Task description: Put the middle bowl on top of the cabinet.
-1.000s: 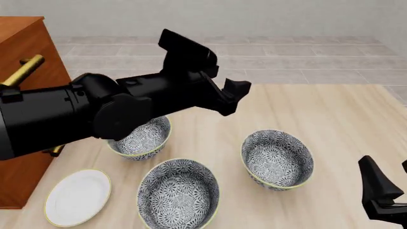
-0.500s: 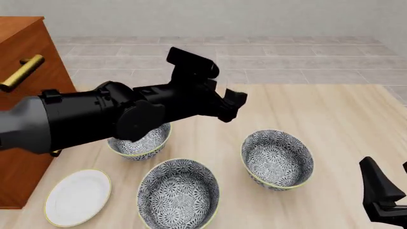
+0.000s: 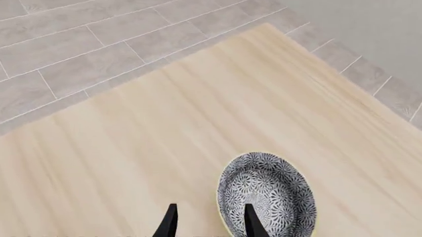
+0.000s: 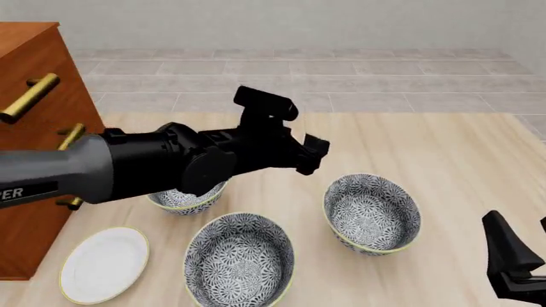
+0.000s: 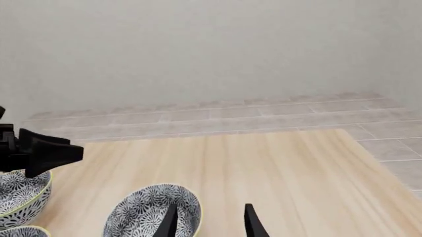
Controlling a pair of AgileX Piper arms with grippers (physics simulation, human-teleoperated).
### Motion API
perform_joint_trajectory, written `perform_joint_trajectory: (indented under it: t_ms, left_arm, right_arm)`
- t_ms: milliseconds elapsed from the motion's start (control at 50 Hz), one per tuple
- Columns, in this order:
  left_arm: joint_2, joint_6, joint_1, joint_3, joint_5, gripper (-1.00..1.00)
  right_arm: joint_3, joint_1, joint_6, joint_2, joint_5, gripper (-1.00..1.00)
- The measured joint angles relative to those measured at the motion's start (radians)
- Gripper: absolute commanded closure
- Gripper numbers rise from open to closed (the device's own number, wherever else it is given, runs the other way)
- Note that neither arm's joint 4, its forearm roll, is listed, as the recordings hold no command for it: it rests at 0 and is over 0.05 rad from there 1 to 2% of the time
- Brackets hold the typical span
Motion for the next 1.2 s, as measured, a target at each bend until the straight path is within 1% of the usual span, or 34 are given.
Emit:
perform_joint_trajectory:
  t_ms: [560,1200]
  left_arm:
    - [0.106,-0.095,-0.003,-0.005,-0.042,-1.0]
    - [0.18,-0.144,-0.009,0.013,-0.095,-1.0]
  right_arm:
    - [0.0,0.004,-0.001,0.002,-0.001,-1.0]
    - [0.0,0.005,0.004,0.006,-0.003,-1.0]
